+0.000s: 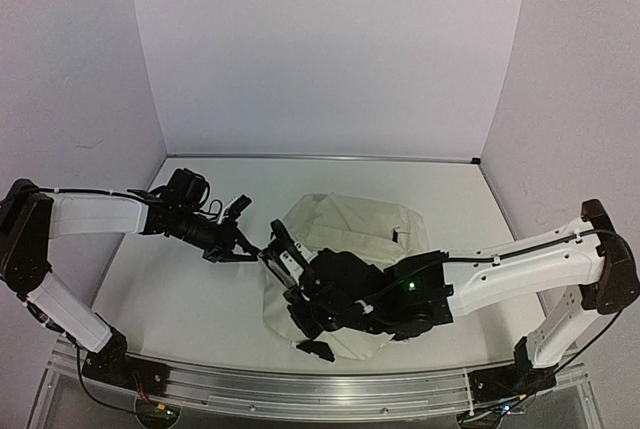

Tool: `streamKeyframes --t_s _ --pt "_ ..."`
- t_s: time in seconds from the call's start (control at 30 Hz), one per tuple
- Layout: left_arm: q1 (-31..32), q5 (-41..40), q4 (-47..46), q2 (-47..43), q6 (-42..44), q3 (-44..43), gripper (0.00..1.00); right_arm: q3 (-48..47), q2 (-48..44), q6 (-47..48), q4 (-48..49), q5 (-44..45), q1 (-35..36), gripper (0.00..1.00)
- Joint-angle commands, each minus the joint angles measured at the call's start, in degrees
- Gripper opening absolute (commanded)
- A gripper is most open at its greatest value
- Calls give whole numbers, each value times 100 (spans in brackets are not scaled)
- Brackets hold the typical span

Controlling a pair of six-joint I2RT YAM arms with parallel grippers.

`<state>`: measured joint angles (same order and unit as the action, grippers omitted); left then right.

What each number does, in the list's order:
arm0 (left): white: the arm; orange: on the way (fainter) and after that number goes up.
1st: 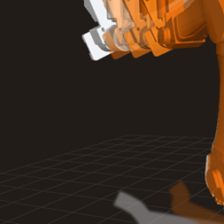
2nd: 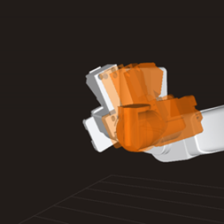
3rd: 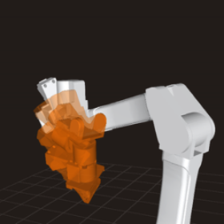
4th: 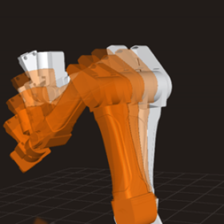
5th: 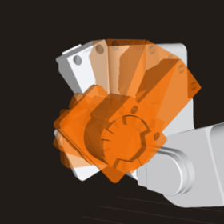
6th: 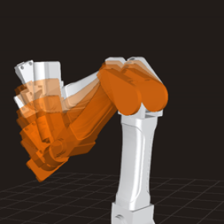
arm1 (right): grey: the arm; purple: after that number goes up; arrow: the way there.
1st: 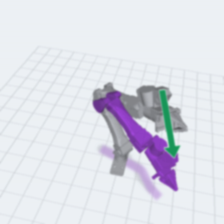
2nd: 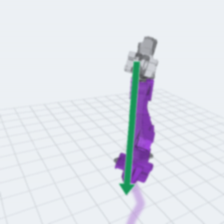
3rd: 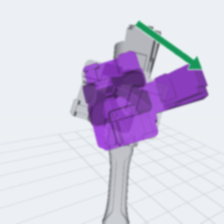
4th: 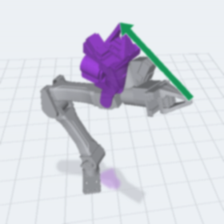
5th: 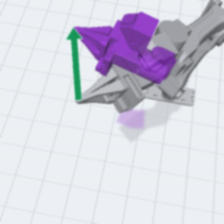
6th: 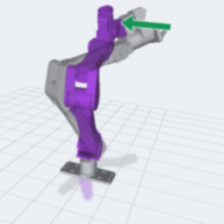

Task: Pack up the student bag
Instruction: Zip the student bag at the center of the board.

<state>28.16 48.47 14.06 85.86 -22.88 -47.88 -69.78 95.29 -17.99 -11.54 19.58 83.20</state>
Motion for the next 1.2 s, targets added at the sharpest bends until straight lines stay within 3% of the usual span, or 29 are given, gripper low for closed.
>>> streamKeyframes --t_s 0.0,0.3,0.73,0.97,1.0,1.1,1.17 --pt "-302 -919 -803 389 -77 -482 0 -98 -575 -129 -41 -632 389 0" --pt "-302 -1087 -747 1317 201 -1080 0 -351 -725 -132 -50 -369 530 0" --pt "-393 -2477 -1089 1811 -250 -1270 0 -165 -1126 -212 44 24 548 0" --pt "-407 -2014 -1238 1779 -129 -1346 8 -190 -1074 -193 193 678 545 0" --pt "-404 -1982 -1239 1730 -112 -1353 12 -236 -1027 -192 196 906 544 4" --pt "-413 -2068 -1242 1519 -77 -1326 29 -391 -858 -230 197 1727 540 31" --pt "-420 -2189 -1277 1345 -68 -1281 45 -484 -752 -201 213 2186 526 57"
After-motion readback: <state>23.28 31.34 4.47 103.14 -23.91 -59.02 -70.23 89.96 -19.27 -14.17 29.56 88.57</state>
